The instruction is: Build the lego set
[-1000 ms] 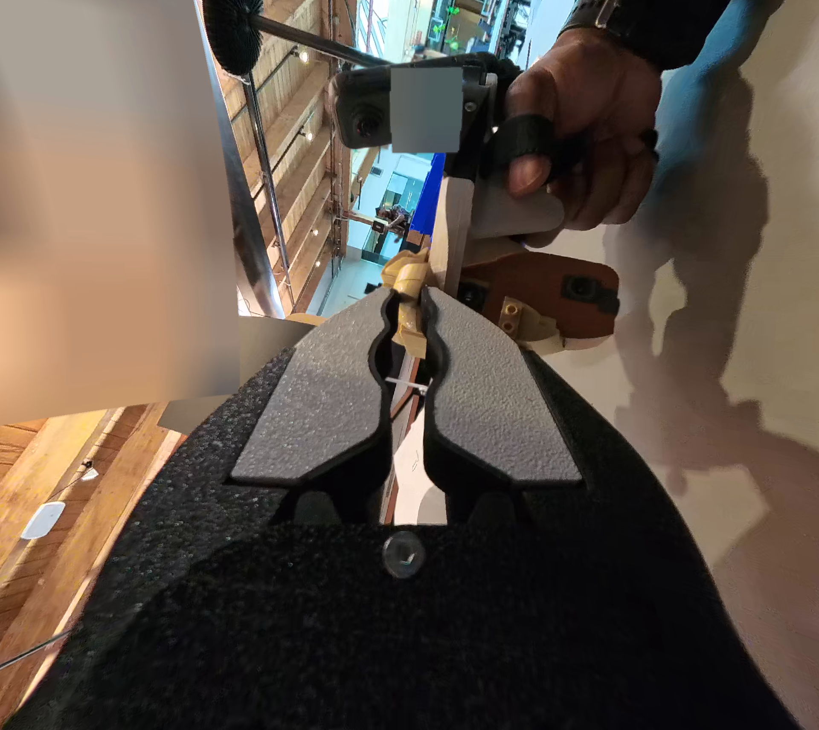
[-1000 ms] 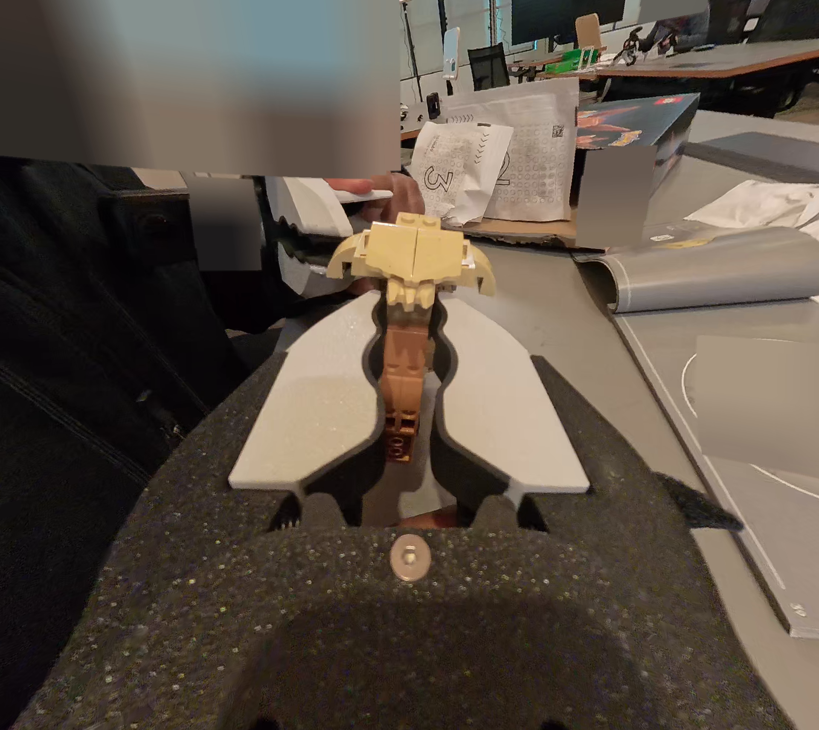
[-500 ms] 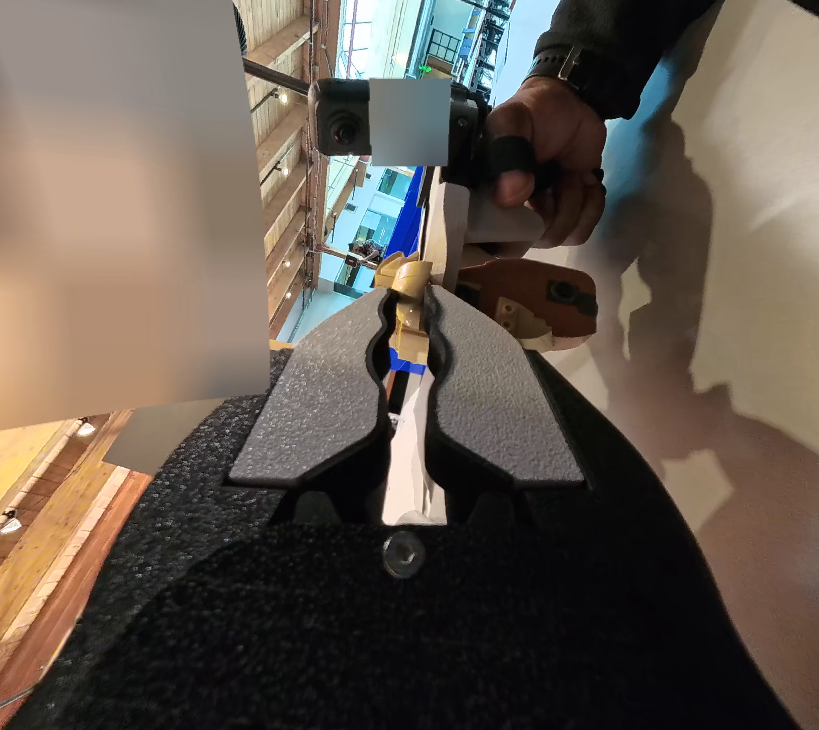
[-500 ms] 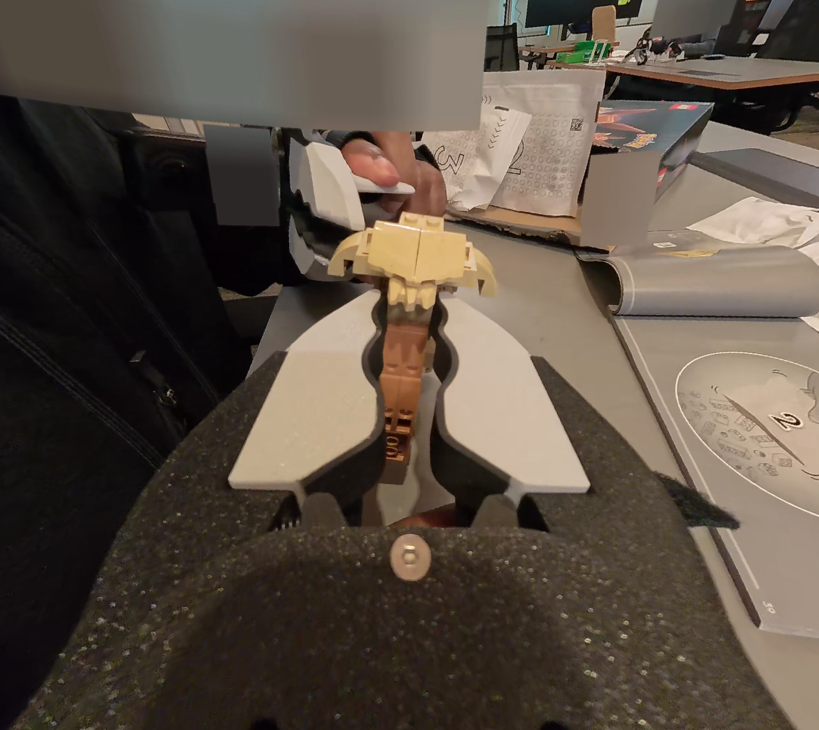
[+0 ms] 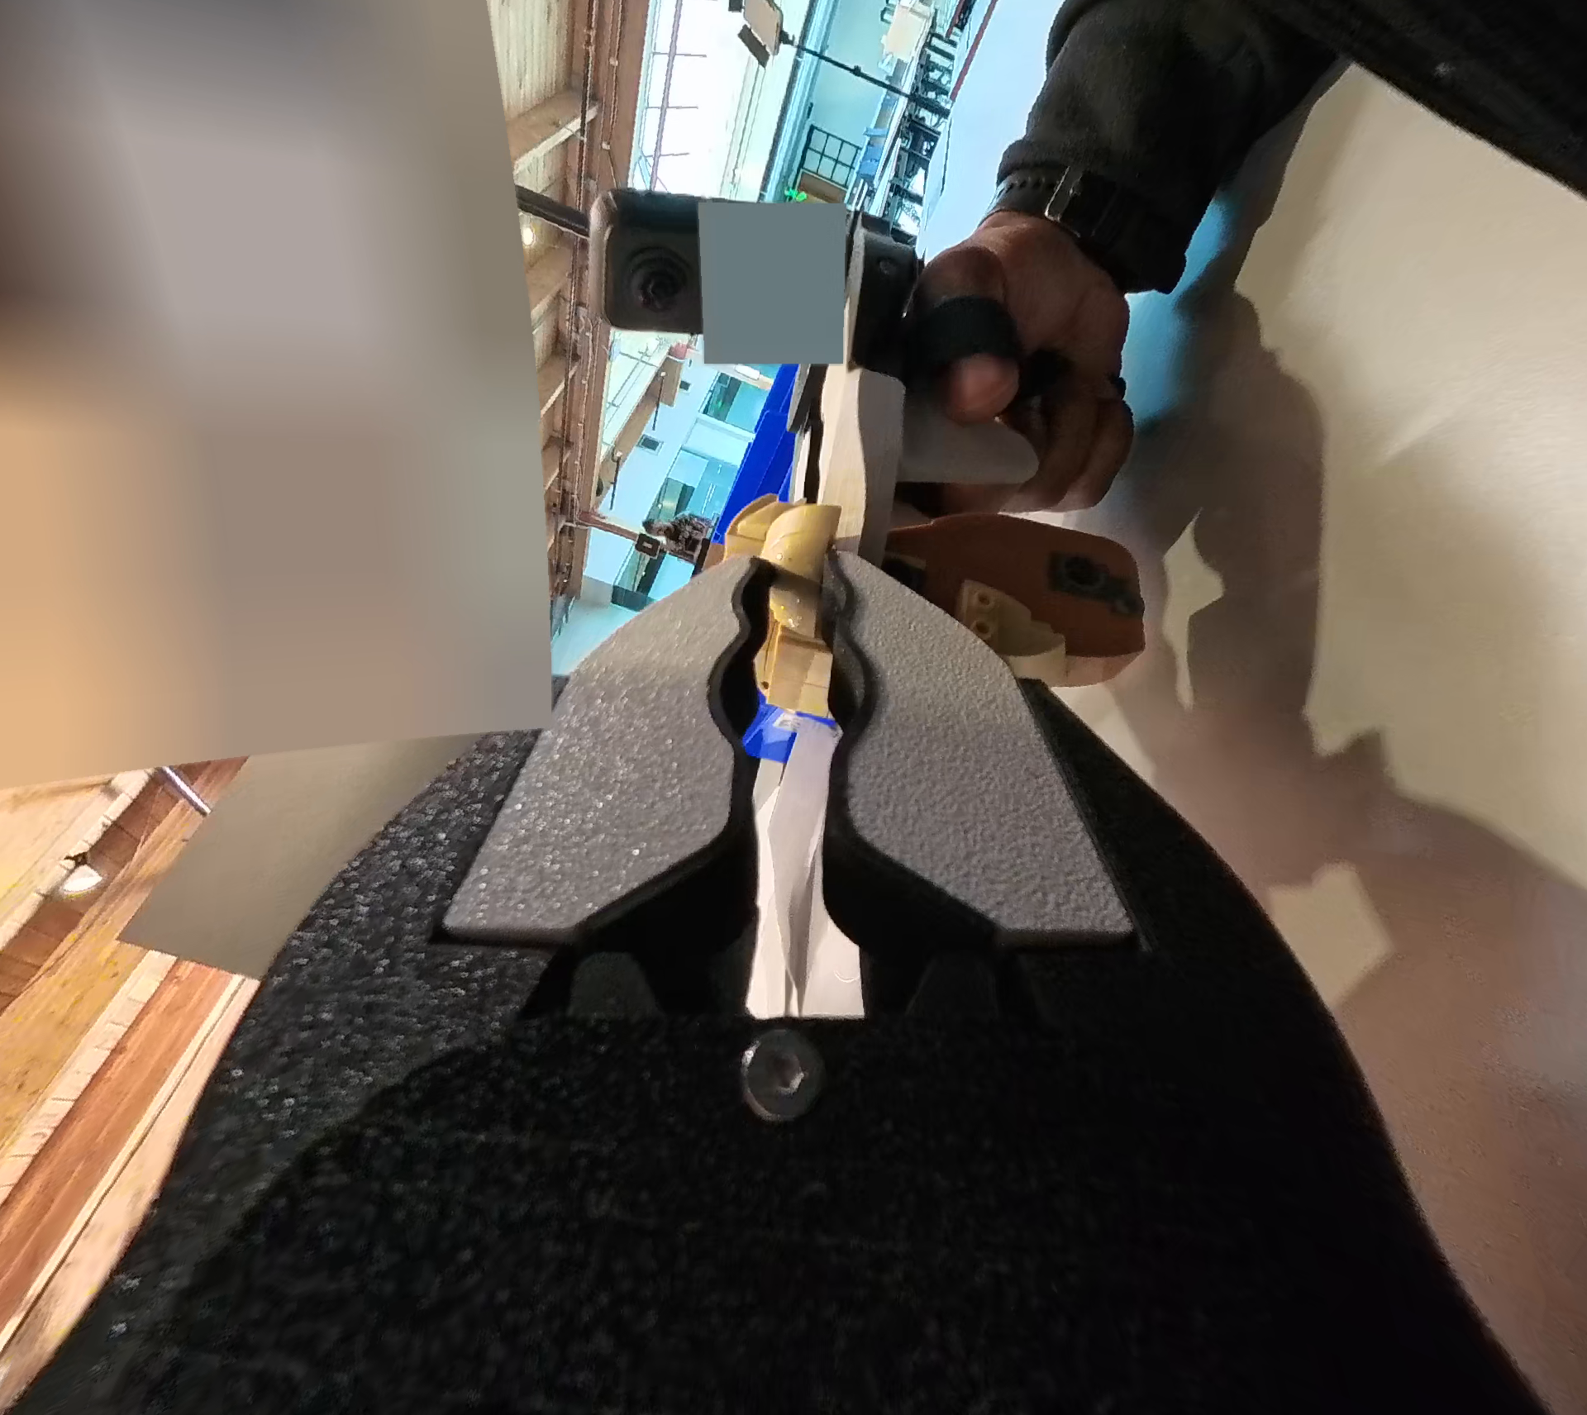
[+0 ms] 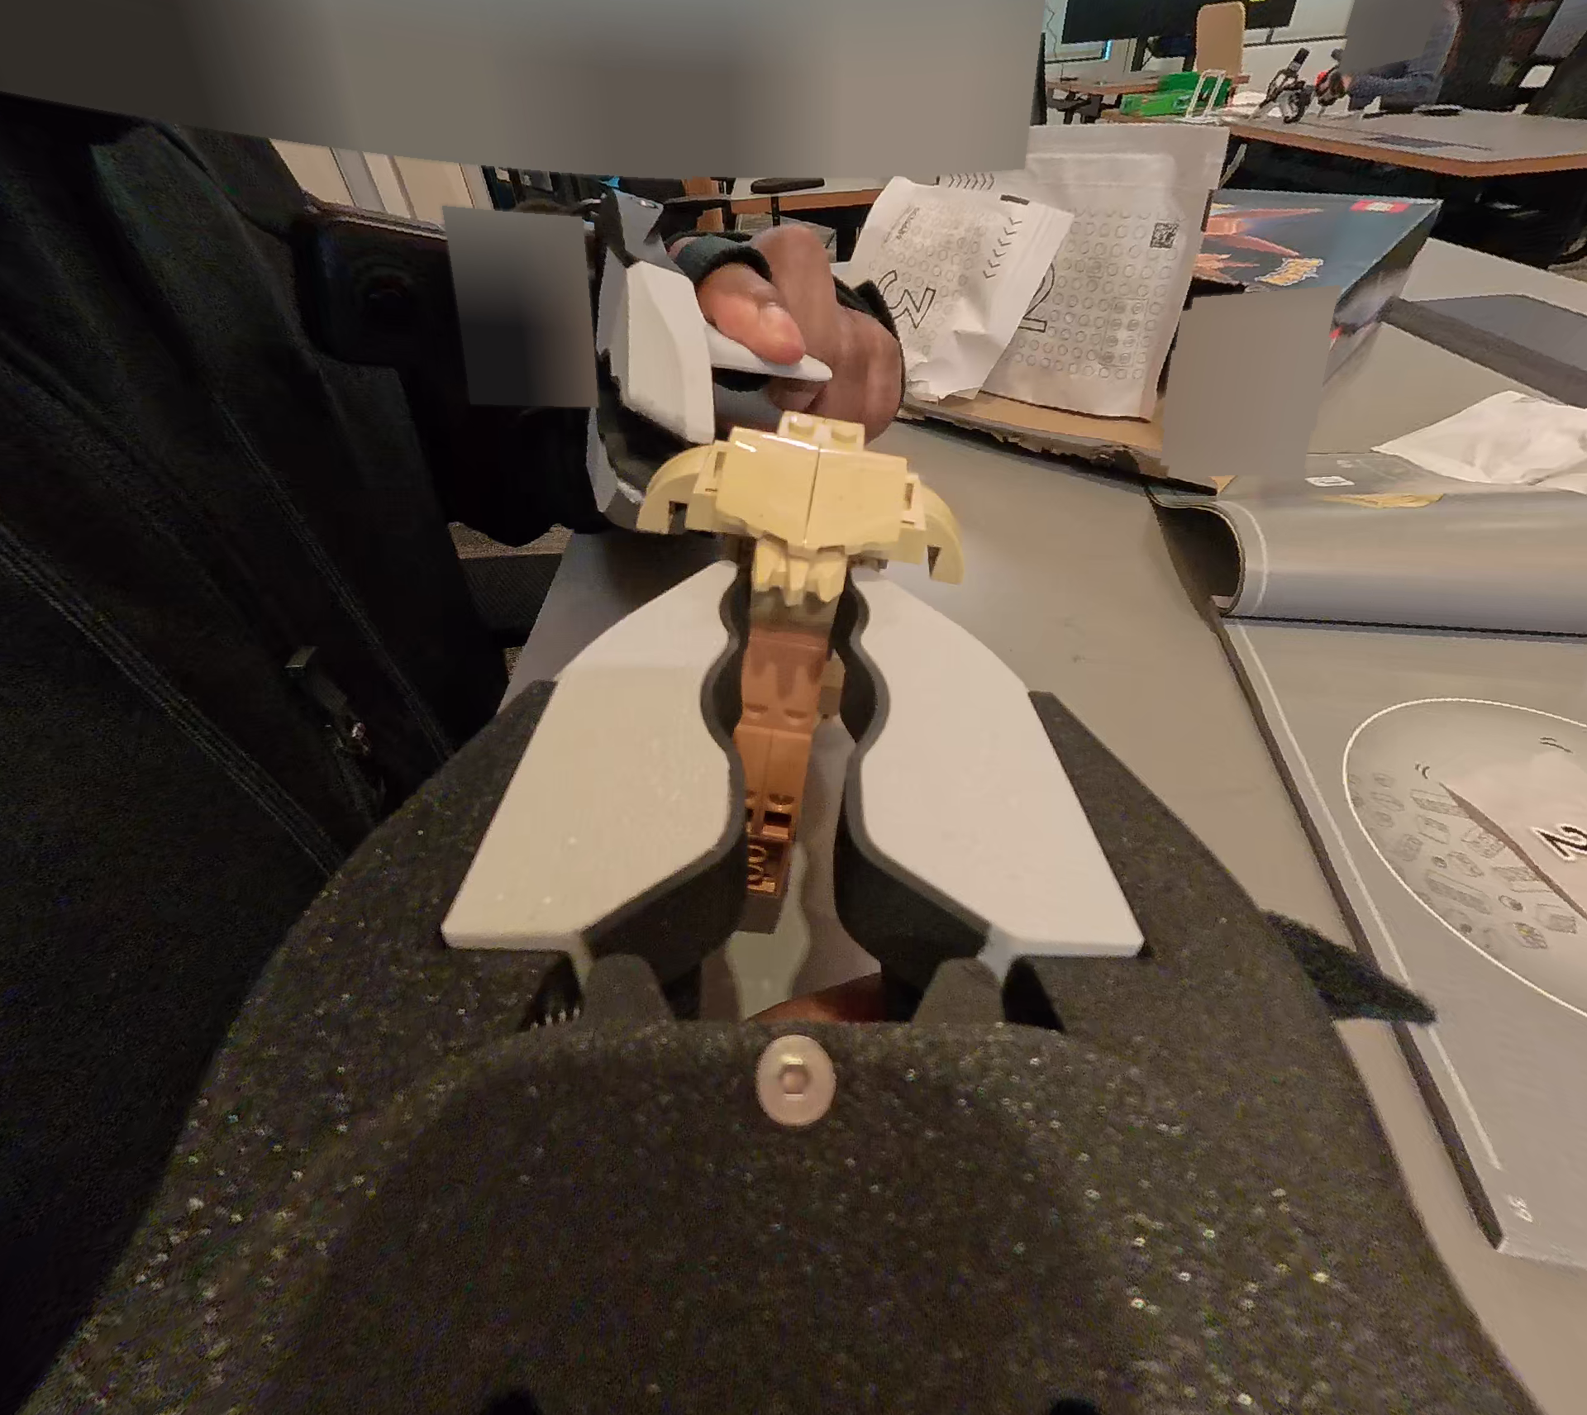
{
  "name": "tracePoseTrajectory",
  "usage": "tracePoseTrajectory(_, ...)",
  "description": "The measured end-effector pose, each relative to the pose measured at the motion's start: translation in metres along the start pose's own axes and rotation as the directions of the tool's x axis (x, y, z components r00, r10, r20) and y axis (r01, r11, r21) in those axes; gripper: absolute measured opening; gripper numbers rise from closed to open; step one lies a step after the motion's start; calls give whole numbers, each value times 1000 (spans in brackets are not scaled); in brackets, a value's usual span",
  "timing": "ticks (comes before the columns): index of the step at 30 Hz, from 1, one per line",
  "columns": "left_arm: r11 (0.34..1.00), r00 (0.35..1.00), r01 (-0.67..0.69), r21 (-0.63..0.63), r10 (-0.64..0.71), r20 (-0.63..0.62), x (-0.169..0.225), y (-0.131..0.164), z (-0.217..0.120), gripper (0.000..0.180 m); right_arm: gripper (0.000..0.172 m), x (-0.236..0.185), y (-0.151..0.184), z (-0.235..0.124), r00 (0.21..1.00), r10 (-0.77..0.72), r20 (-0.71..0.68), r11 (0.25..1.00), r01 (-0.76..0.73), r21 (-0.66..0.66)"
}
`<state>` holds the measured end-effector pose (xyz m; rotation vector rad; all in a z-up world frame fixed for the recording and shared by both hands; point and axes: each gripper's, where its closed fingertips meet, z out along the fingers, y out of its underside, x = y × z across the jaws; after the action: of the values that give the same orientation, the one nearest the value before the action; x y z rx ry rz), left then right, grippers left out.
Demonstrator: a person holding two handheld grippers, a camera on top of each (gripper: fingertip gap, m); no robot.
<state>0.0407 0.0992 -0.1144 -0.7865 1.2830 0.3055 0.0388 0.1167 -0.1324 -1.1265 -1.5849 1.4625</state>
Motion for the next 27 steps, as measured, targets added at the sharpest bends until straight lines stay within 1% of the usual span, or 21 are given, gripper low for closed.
tracePoseTrajectory(9,1000,1000,-9,16,9,13,0,-4,0,12,18,-3,-1,0,1000,-2,11,1000,2,7)
tracePoseTrajectory(27,998,1000,-22,50,23,-4,3,-10,1,13,18,-9,0,-1,999,-32,37,999,32,0)
